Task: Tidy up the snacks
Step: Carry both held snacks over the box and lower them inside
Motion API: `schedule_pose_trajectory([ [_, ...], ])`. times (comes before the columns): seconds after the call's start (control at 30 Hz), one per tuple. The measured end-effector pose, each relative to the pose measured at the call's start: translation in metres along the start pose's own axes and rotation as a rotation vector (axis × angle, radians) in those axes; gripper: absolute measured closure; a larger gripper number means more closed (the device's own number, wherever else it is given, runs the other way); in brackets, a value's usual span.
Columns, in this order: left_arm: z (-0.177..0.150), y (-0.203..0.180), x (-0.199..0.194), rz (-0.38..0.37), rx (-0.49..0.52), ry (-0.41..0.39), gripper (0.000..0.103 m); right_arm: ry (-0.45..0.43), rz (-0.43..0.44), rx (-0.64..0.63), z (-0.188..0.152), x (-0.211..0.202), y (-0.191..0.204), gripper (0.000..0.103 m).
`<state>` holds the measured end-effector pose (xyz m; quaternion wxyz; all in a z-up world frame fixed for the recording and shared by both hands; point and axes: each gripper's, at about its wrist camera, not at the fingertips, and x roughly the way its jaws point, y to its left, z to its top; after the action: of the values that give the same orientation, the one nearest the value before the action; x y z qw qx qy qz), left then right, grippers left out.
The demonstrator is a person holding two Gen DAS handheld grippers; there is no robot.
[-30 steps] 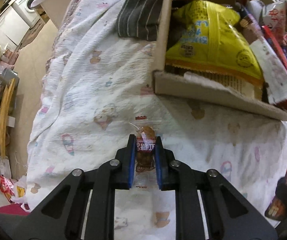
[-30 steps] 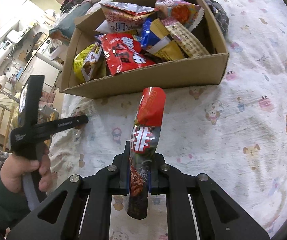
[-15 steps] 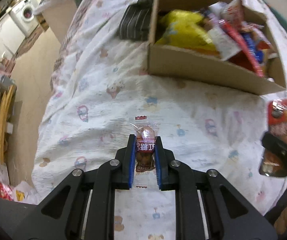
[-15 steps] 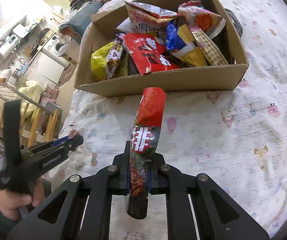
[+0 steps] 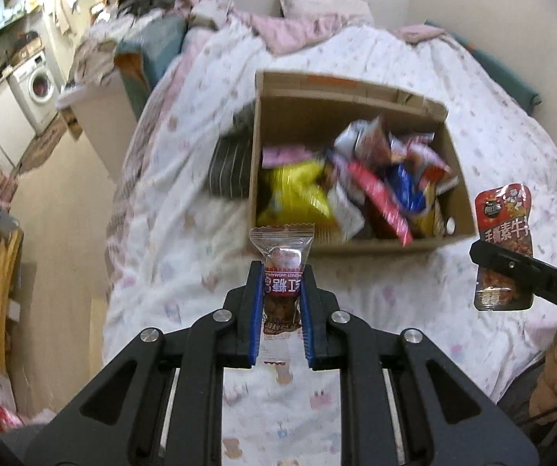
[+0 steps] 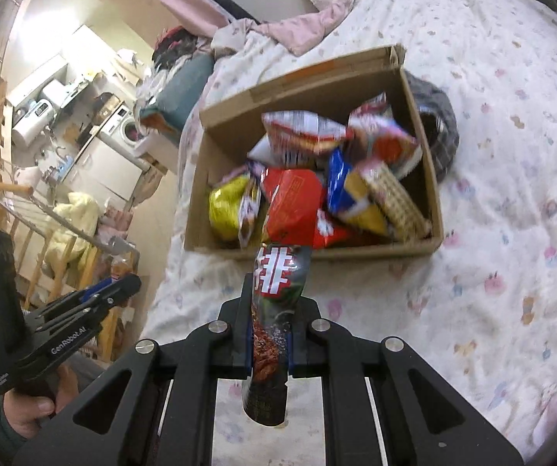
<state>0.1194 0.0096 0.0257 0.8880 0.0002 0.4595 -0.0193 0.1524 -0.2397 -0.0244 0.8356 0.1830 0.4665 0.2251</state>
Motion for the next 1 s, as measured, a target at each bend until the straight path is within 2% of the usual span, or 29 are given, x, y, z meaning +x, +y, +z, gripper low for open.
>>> schedule_pose_trajectory([
  [0.23, 0.038, -0.002, 0.010, -0.006, 0.018, -0.045, 0.089, -0.018, -0.038, -0.052, 0.039, 0.007, 0.003, 0.091],
  [0.47, 0.070, -0.009, 0.040, -0.011, 0.014, -0.046, 0.089, -0.019, -0.070, -0.057, 0.067, 0.035, -0.005, 0.091],
  [0.77, 0.098, -0.022, 0.088, -0.004, 0.049, -0.069, 0.089, -0.013, -0.059, -0.002, 0.078, 0.065, -0.030, 0.091],
  [1.0, 0.099, -0.029, 0.108, -0.022, 0.077, -0.063, 0.089, 0.011, -0.057, -0.007, 0.079, 0.077, -0.034, 0.091],
])
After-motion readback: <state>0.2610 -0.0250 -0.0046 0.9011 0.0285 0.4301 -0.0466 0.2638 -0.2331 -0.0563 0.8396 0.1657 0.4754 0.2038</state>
